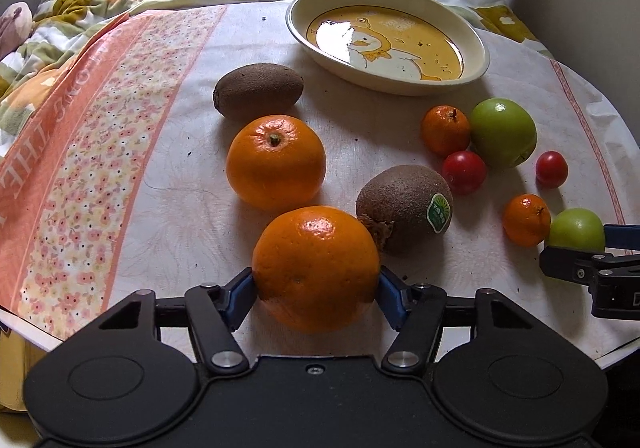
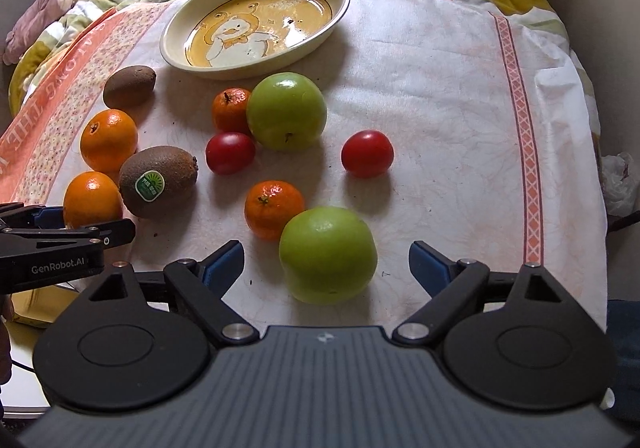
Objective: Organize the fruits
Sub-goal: 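Grasp the large orange with the left gripper while the right gripper grasps the green apple, then carry the orange into the duck bowl and open the left gripper while the right carries the apple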
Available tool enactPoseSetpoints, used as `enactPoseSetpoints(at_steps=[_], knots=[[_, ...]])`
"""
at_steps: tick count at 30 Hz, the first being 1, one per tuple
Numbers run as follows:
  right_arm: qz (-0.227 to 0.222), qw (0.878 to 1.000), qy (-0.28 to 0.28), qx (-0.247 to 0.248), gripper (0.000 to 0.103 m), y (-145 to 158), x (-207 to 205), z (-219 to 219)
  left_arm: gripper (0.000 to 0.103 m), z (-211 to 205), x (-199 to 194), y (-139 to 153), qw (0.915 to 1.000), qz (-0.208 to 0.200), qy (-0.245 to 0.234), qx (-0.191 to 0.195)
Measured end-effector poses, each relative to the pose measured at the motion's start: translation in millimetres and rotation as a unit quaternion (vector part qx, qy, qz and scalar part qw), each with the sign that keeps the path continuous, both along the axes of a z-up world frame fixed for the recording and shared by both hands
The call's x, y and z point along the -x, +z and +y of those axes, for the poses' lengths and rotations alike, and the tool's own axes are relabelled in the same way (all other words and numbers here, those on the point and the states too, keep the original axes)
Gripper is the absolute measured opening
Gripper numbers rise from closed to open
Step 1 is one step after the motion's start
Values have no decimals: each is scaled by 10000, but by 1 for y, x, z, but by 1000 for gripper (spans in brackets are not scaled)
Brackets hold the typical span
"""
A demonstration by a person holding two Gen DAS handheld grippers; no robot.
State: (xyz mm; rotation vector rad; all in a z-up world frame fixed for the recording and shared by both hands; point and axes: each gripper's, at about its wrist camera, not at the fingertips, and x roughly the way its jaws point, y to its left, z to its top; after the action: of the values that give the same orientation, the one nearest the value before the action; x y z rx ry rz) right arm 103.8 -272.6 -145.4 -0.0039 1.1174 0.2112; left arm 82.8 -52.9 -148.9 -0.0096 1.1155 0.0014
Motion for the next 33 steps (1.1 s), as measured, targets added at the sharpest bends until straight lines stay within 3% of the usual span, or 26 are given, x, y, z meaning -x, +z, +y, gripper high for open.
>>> enactPoseSetpoints(at_steps=[13, 19, 33], knots=[[140, 9999, -9, 52, 90, -8, -6, 1, 66, -2, 4, 0, 9999, -146, -39, -47], [93, 9999, 56, 132, 66, -8, -8, 5, 66, -2, 5, 0, 9998, -181, -77, -100], [-74, 9999, 24, 133, 66, -2, -1, 4, 66, 4, 14, 3, 9997, -233, -27, -83]])
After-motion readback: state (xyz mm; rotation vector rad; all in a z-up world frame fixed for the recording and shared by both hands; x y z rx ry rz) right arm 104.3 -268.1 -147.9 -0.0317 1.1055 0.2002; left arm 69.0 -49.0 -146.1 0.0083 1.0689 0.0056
